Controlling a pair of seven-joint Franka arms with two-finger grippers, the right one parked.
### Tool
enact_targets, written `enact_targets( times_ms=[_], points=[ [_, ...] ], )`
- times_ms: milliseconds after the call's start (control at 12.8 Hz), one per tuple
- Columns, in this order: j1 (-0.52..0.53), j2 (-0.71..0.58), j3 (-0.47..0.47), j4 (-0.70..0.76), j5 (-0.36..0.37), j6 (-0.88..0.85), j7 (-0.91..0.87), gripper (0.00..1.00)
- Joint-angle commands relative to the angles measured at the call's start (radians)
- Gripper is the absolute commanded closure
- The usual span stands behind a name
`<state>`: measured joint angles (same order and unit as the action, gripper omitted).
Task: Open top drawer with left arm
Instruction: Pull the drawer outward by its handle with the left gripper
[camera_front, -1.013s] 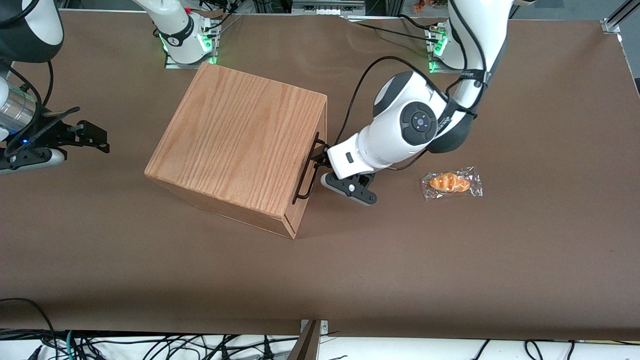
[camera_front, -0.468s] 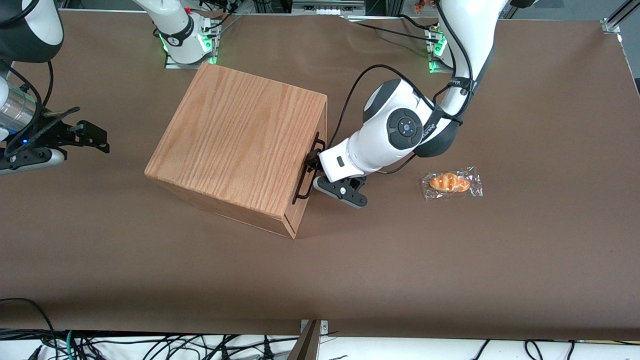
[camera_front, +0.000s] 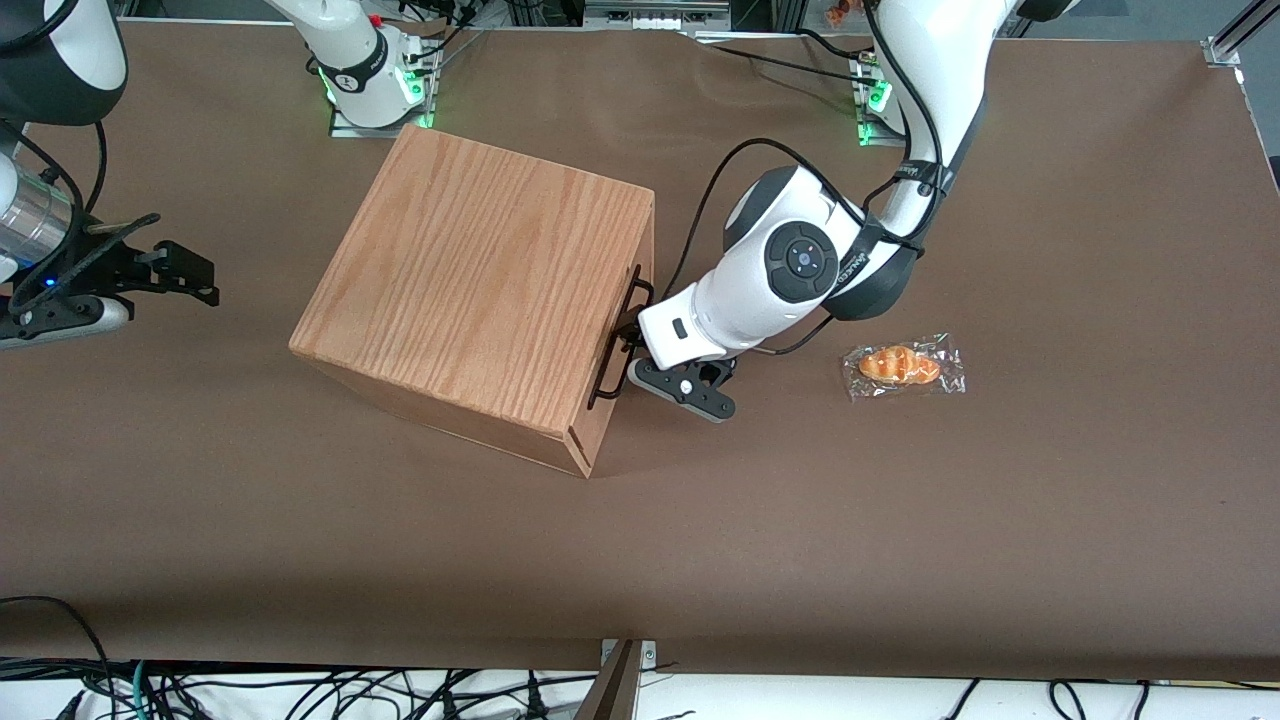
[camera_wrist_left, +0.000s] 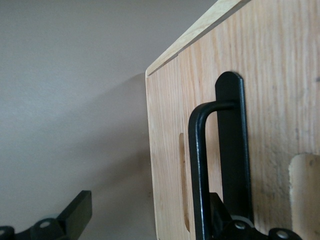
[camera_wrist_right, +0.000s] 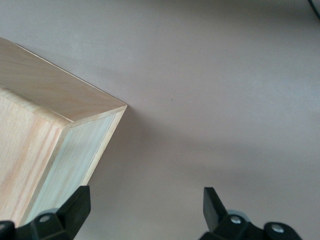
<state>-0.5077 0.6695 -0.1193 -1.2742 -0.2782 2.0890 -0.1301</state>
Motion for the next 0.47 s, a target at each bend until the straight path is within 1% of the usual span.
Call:
enact_targets(
  times_ms=[0, 78, 390],
  points=[
    [0.008, 0.010, 0.016, 0.007, 0.068, -0.014, 0.007, 0.00],
    [0.012, 0.009, 0.016, 0.000, 0.079, -0.021, 0.007, 0.00],
    [0.055, 0.002, 0.018, -0.004, 0.079, -0.059, 0.009, 0.00]
  ],
)
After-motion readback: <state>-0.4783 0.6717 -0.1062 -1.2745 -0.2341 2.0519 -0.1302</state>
